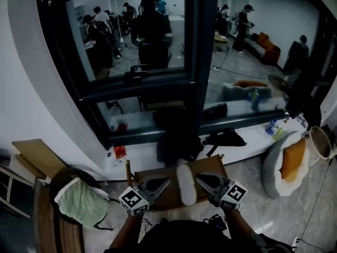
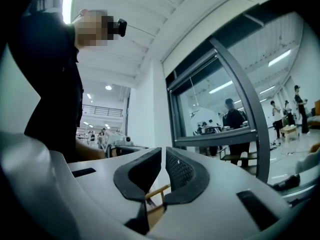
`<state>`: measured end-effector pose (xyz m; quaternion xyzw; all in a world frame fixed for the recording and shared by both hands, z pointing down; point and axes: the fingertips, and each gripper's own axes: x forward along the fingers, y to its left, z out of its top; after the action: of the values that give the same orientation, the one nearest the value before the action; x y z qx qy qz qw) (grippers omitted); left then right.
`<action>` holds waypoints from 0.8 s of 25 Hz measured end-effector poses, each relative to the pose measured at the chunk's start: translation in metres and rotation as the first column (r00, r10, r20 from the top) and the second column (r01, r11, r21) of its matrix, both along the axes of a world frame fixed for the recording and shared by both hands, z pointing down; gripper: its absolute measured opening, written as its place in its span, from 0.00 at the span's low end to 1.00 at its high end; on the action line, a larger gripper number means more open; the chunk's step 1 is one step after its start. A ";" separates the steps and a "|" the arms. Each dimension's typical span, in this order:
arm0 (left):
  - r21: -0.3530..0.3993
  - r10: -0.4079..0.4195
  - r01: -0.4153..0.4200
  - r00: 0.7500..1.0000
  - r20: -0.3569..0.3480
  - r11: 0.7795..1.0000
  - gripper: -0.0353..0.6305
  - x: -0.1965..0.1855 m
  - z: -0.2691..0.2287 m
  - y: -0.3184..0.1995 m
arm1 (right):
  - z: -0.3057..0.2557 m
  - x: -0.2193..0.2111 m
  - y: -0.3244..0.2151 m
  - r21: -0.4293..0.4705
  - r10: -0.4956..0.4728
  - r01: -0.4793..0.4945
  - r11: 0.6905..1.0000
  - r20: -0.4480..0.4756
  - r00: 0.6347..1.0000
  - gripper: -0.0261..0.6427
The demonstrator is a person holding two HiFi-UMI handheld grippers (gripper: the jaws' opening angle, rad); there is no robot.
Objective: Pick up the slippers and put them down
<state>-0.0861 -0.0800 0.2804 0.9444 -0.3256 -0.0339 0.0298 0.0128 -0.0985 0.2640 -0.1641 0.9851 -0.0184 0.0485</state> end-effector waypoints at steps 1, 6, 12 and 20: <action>-0.001 0.005 -0.005 1.000 -0.015 1.000 0.07 -0.002 -0.004 -0.002 | -0.001 -0.004 0.003 -0.003 -0.012 0.012 1.000 -0.010 1.000 0.10; -0.021 0.070 -0.071 0.997 -0.035 0.997 0.07 0.005 -0.006 -0.003 | 0.003 -0.006 0.001 -0.023 -0.025 0.024 0.999 -0.043 0.999 0.10; -0.039 0.101 -0.104 0.992 -0.076 0.994 0.07 0.013 -0.006 -0.003 | 0.004 0.006 -0.011 -0.019 0.013 -0.014 1.000 -0.040 0.999 0.10; -0.080 0.136 -0.140 0.989 -0.048 0.987 0.07 0.023 0.000 -0.005 | -0.002 0.006 -0.011 -0.025 -0.018 0.016 1.000 -0.068 0.998 0.10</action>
<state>-0.0632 -0.0848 0.2803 0.9617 -0.2598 -0.0383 0.0783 0.0187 -0.1090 0.2616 -0.1568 0.9872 -0.0255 0.0128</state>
